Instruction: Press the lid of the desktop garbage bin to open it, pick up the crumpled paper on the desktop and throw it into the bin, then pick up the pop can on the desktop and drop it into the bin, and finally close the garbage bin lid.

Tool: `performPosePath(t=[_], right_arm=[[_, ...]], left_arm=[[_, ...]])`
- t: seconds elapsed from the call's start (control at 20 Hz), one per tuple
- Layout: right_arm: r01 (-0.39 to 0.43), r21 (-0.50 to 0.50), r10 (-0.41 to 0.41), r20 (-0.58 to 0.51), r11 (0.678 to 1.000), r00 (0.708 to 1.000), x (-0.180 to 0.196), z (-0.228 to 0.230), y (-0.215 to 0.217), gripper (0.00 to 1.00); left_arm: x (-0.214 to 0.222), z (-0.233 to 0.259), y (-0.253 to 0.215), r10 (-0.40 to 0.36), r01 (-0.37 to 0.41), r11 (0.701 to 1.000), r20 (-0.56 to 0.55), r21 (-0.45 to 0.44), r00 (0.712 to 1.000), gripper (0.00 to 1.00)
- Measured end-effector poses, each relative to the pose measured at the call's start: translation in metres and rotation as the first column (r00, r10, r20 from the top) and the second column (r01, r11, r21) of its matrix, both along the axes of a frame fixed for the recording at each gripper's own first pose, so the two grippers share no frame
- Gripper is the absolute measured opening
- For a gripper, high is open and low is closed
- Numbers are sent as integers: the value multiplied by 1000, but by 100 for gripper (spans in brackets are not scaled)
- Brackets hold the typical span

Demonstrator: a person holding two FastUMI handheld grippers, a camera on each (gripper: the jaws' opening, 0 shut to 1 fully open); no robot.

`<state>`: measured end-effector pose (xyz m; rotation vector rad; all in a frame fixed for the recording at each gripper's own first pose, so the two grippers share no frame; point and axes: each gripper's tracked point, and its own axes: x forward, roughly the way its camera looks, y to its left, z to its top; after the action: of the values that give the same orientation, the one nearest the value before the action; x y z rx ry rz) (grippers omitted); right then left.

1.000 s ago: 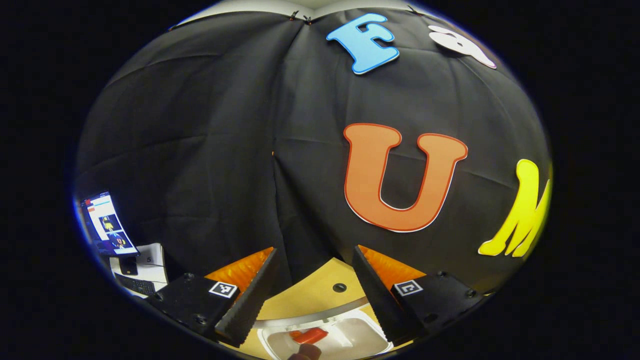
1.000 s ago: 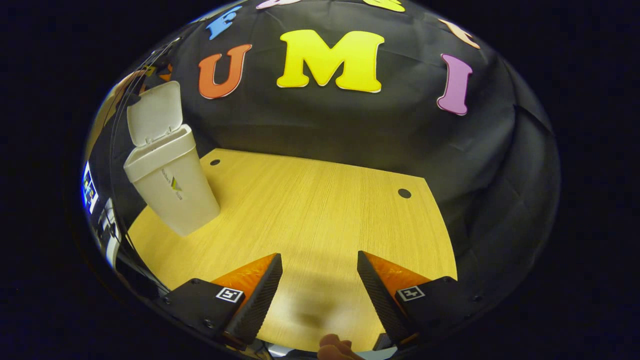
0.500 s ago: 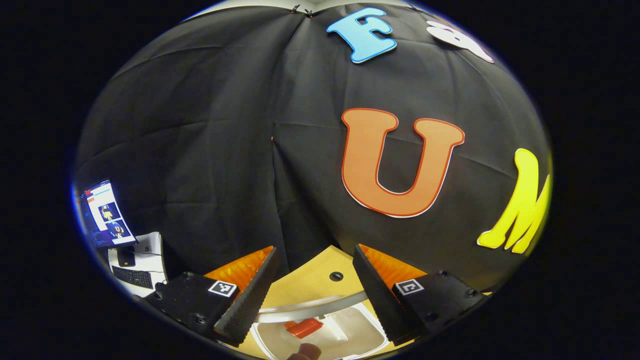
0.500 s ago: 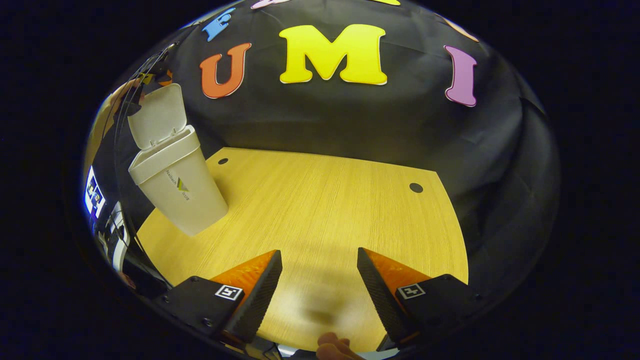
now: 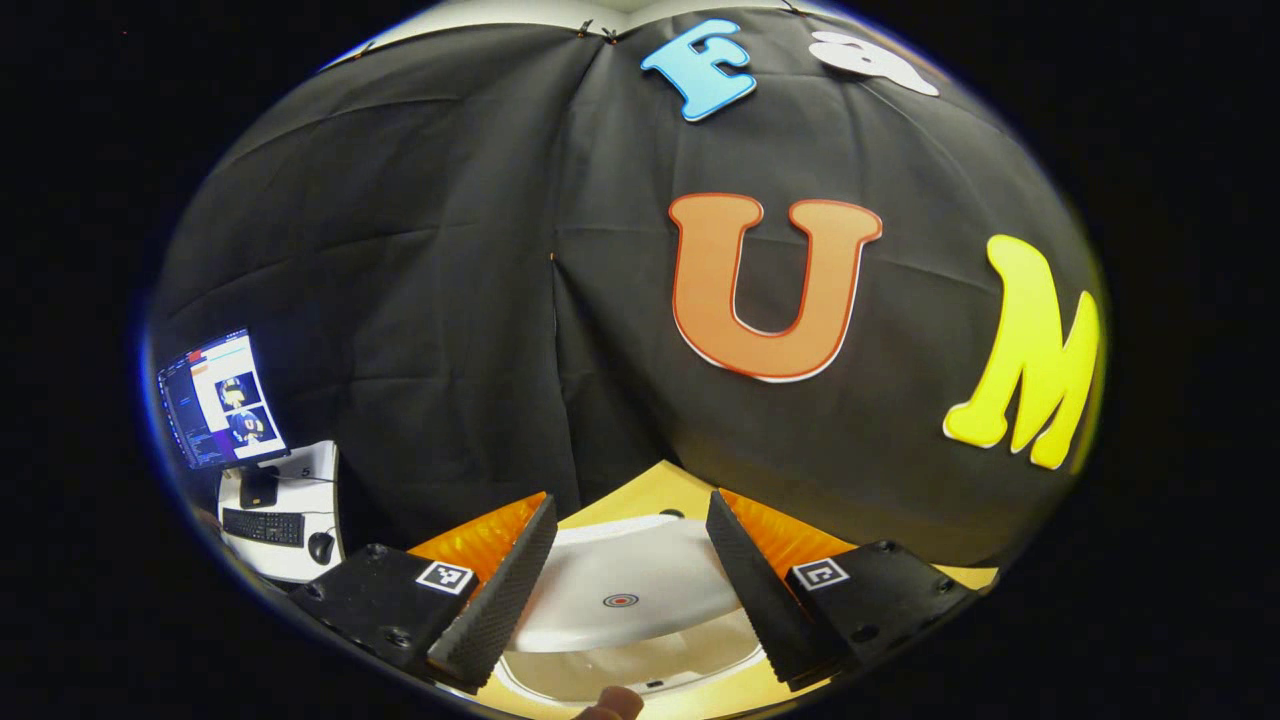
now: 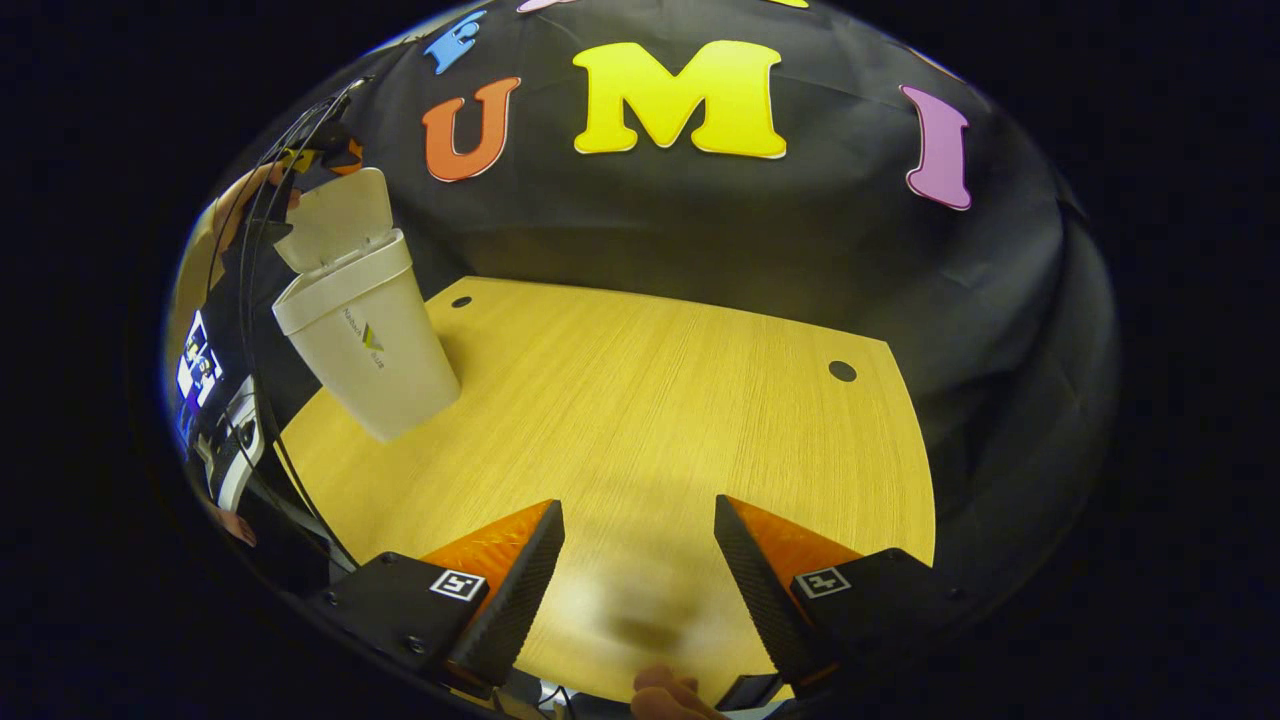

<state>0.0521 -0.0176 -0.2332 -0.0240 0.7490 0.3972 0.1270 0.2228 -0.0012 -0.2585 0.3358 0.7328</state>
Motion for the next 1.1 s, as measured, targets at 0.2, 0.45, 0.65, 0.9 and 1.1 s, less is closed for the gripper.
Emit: performPosePath(t=[0.2, 0.45, 0.65, 0.9, 1.1], right_arm=[[-23, 8, 23, -14, 1000, 1000, -3, -10, -12, 96], [-43, 30, 44, -22, 999, 999, -7, -17, -17, 96], [-51, 45, 52, -36, 998, 998, -9, -22, -17, 96], [-56, 51, 58, -49, 997, 997, -11, -28, -18, 96], [-55, 50, 58, -59, 997, 997, -12, -32, -16, 96]], left_arm=[[-17, -34, -29, 14, -18, 999, -84, -43, 996, 99], [-30, -55, -50, 21, -33, 997, -150, -74, 988, 99], [-32, -77, -67, 16, -48, 988, -207, -150, 978, 99], [-34, -89, -71, 17, -57, 984, -227, -171, 974, 98], [-31, -93, -71, 28, -61, 985, -197, -159, 980, 99]])
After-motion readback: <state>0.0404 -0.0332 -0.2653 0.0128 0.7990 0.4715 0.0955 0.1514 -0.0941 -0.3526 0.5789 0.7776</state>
